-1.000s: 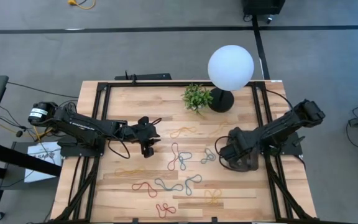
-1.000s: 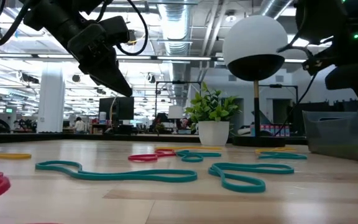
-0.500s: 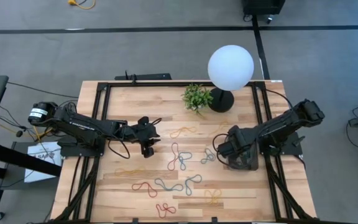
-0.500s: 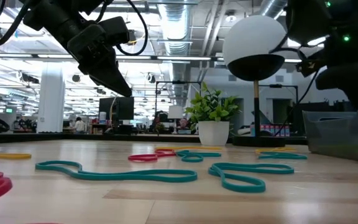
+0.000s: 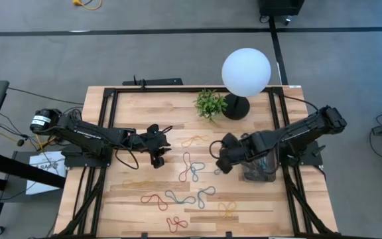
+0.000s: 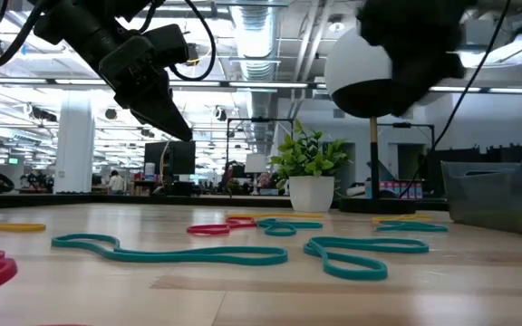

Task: Pick and place items into bin
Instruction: Put the blue rubber band into the black transparent bin

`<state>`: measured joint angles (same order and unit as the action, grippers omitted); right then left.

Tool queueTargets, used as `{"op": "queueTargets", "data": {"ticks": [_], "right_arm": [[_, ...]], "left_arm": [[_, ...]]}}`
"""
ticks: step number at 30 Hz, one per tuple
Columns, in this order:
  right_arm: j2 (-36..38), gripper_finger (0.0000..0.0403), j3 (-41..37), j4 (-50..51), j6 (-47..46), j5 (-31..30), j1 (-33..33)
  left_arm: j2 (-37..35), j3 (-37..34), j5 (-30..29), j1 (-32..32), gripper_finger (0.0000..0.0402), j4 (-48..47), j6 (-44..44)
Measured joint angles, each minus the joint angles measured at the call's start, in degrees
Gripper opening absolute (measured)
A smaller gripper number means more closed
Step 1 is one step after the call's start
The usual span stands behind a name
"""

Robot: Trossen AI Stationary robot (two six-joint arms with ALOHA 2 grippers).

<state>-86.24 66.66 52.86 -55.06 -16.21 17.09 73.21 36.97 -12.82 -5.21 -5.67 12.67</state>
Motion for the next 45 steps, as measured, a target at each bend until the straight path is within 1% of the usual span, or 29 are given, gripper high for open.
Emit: {"op": "queueTargets", "data": {"ticks": [2,4,7,11,15,17,20,32,34,38,39,42,45], "right_arm": [[-0.3,0.007,-0.5,-5.3,2.1,2.8,-0.1],[-1.6,0.007,-0.6,-7.4,2.9,5.1,0.0],[-4.6,0.007,-0.7,-6.7,2.5,7.0,0.2],[-10.6,0.007,-0.7,-6.8,2.3,8.3,0.4],[-16.2,0.007,-0.7,-6.6,-0.7,10.7,0.0],[-17.9,0.007,-0.8,-6.5,-0.8,13.1,-0.2],[-19.9,0.007,-0.7,-6.9,-0.9,13.8,-0.6],[-21.0,0.0066,-0.7,-6.5,-0.4,13.2,-3.1],[-21.0,0.0055,-0.7,-6.8,-0.4,13.2,-3.4],[-21.0,0.0011,-0.7,-6.9,0.0,13.4,-3.4],[-21.0,0.0006,-0.7,-6.9,0.7,13.8,-3.4],[-20.6,0.0009,-0.2,-6.4,1.5,16.1,-3.4],[-20.6,0.0002,2.6,-3.6,2.9,16.6,-3.1]], "left_arm": [[0.0,0.0,0.0,0.0,0.0076,0.0,0.0],[0.0,0.0,0.1,0.0,0.0076,0.0,0.2],[0.0,0.0,0.1,0.0,0.0076,0.0,0.3],[0.0,0.0,0.1,0.0,0.0076,0.0,0.3],[0.0,0.0,0.1,0.0,0.0076,0.0,0.4],[0.0,0.0,0.1,0.0,0.0076,0.0,0.4],[0.0,0.0,0.1,0.0,0.0076,0.1,0.4],[0.0,0.0,0.1,0.0,0.0076,0.1,0.4],[0.0,0.0,0.1,0.0,0.0076,0.1,0.4],[0.0,0.0,0.1,0.0,0.0076,0.1,0.4],[0.0,0.0,0.1,0.0,0.0076,0.1,0.4],[0.0,0.0,0.1,0.0,0.0076,0.1,0.4],[0.0,0.0,0.2,0.0,0.0076,0.0,0.4]]}}
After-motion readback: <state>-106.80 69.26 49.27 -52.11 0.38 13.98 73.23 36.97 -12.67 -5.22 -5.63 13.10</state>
